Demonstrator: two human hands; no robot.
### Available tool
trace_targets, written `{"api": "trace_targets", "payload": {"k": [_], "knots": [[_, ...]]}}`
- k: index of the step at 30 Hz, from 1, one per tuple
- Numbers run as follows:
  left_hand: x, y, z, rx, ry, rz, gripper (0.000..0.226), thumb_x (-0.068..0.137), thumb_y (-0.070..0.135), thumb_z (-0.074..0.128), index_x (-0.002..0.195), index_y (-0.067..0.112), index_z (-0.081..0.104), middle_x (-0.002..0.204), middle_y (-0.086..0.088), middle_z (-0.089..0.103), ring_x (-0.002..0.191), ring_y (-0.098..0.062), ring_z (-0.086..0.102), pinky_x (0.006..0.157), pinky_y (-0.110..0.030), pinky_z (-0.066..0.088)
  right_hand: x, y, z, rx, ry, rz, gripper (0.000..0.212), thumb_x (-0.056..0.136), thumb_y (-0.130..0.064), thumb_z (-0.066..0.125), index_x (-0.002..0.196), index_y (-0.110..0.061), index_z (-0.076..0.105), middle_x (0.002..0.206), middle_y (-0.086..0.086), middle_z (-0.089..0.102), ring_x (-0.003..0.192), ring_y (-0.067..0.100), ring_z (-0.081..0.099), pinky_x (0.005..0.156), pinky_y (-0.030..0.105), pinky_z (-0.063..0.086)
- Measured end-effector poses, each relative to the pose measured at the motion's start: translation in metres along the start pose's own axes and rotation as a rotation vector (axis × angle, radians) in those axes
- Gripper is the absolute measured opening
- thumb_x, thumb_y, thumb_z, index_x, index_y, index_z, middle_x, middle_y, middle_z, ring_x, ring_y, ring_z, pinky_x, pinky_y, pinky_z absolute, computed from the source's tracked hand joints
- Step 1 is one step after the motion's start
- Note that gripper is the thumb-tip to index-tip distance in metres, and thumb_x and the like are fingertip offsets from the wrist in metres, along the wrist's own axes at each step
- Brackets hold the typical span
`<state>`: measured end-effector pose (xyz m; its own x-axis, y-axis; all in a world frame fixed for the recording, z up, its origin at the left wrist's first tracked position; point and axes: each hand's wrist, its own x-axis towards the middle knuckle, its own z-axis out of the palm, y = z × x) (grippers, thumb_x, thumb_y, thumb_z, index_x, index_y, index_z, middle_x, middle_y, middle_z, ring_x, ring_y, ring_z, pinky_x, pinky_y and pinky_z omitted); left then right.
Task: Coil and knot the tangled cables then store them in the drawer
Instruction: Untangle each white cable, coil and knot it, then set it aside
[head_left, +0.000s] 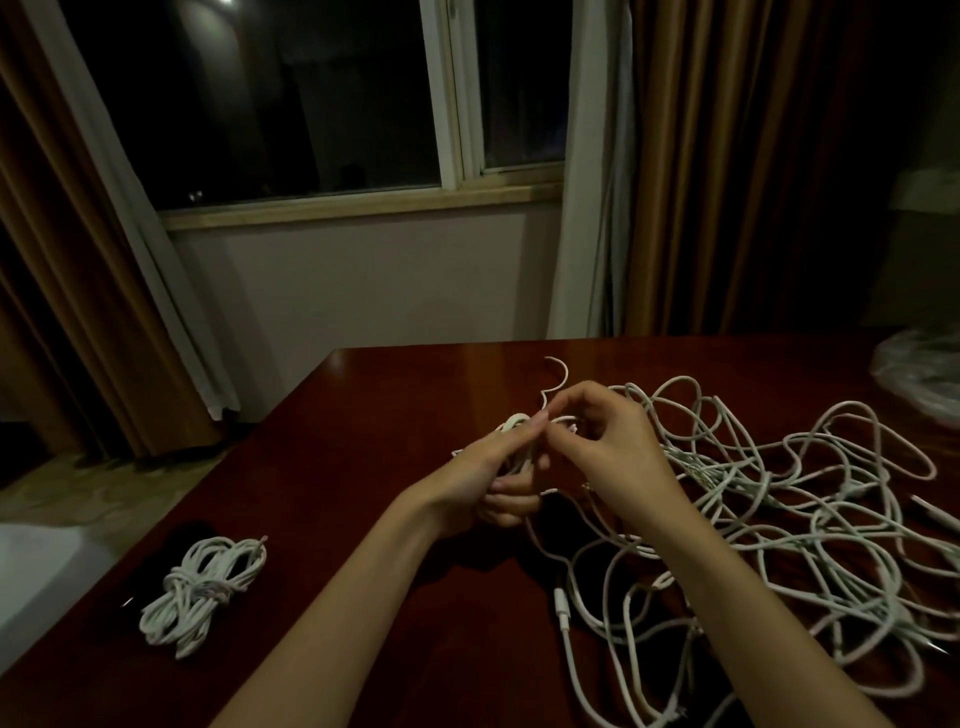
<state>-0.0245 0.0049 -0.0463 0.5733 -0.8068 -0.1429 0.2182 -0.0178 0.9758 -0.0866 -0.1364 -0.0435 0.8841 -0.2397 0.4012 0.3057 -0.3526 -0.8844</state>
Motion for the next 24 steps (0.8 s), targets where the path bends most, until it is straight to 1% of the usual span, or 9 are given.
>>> {"api": "trace_targets", "payload": {"k": [3,7,9,11,15,18,20,22,24], "knots": [[0.001,0.001,-0.006,-0.155,-0.052,0.039,0.045,0.091,0.047,0.051,0.055,0.021,0.041,0.038,0.01,0.026,0.029,-0.001,0.022,0.033,-0.013,0.015,0.004,0.001,-0.004,0.097,0.042,0.074,0.006,0.089,-0.018,0.065,0.086,-0.019,0.07,0.081,-0.001,0.069,0.073,0.008,0.065,0.066,0.027,0.053],[0.006,0.0,-0.008,-0.229,0.138,0.181,0.041,0.089,0.044,0.051,0.056,0.02,0.04,0.038,0.009,0.026,0.029,-0.001,0.022,0.035,-0.015,0.013,0.005,0.001,-0.004,0.109,0.048,0.112,0.013,0.094,-0.016,0.06,0.09,-0.018,0.072,0.072,-0.004,0.068,0.057,0.004,0.057,0.061,0.027,0.048],[0.008,-0.001,-0.004,-0.13,0.244,0.235,0.042,0.085,0.048,0.052,0.057,0.02,0.039,0.039,0.008,0.026,0.029,-0.003,0.021,0.034,-0.016,0.015,0.005,0.003,-0.002,0.151,0.064,0.146,0.014,0.094,-0.015,0.06,0.096,-0.011,0.073,0.067,-0.004,0.068,0.053,0.004,0.055,0.055,0.02,0.046],[0.008,-0.004,0.001,0.139,0.365,0.286,0.045,0.084,0.056,0.048,0.059,0.019,0.039,0.041,0.007,0.027,0.033,-0.005,0.022,0.037,-0.019,0.02,0.004,0.003,0.001,0.205,0.092,0.174,0.014,0.092,-0.013,0.062,0.099,-0.009,0.073,0.065,-0.006,0.07,0.051,0.002,0.055,0.051,0.015,0.044],[0.01,-0.012,0.014,0.419,0.452,0.352,0.05,0.085,0.065,0.032,0.079,0.026,0.062,0.052,0.008,0.05,0.046,-0.004,0.047,0.05,-0.02,0.037,-0.002,-0.004,0.008,0.344,0.069,0.133,0.013,0.091,-0.013,0.063,0.095,-0.016,0.074,0.075,-0.006,0.072,0.064,-0.002,0.064,0.058,0.013,0.049],[0.014,-0.017,0.016,0.441,0.443,0.327,0.064,0.087,0.069,0.02,0.098,0.026,0.066,0.072,0.007,0.069,0.074,-0.006,0.068,0.079,-0.032,0.053,-0.005,-0.007,0.014,0.348,0.019,0.097,0.016,0.092,-0.014,0.06,0.093,-0.025,0.072,0.084,-0.008,0.075,0.084,0.003,0.07,0.07,0.017,0.056],[0.014,-0.018,0.015,0.362,0.44,0.308,0.07,0.086,0.076,0.026,0.101,0.022,0.068,0.085,0.001,0.072,0.088,-0.014,0.07,0.085,-0.038,0.056,-0.006,-0.008,0.017,0.338,-0.062,0.092,0.02,0.095,-0.016,0.055,0.1,-0.029,0.069,0.089,-0.013,0.074,0.092,0.003,0.069,0.075,0.017,0.055],[0.015,-0.016,0.013,0.275,0.458,0.315,0.069,0.082,0.078,0.04,0.094,0.017,0.069,0.088,-0.002,0.072,0.087,-0.016,0.07,0.074,-0.03,0.056,-0.006,-0.008,0.019,0.268,-0.155,0.072,0.027,0.098,-0.017,0.05,0.116,-0.031,0.063,0.101,-0.016,0.07,0.099,-0.006,0.063,0.077,0.011,0.052],[0.015,-0.014,0.014,0.243,0.486,0.345,0.061,0.086,0.069,0.041,0.077,0.014,0.066,0.068,0.002,0.066,0.066,-0.009,0.065,0.058,-0.02,0.049,-0.006,-0.007,0.019,0.183,-0.197,0.04,0.033,0.099,-0.016,0.049,0.127,-0.03,0.058,0.108,-0.018,0.065,0.1,-0.012,0.059,0.078,0.008,0.049]]}}
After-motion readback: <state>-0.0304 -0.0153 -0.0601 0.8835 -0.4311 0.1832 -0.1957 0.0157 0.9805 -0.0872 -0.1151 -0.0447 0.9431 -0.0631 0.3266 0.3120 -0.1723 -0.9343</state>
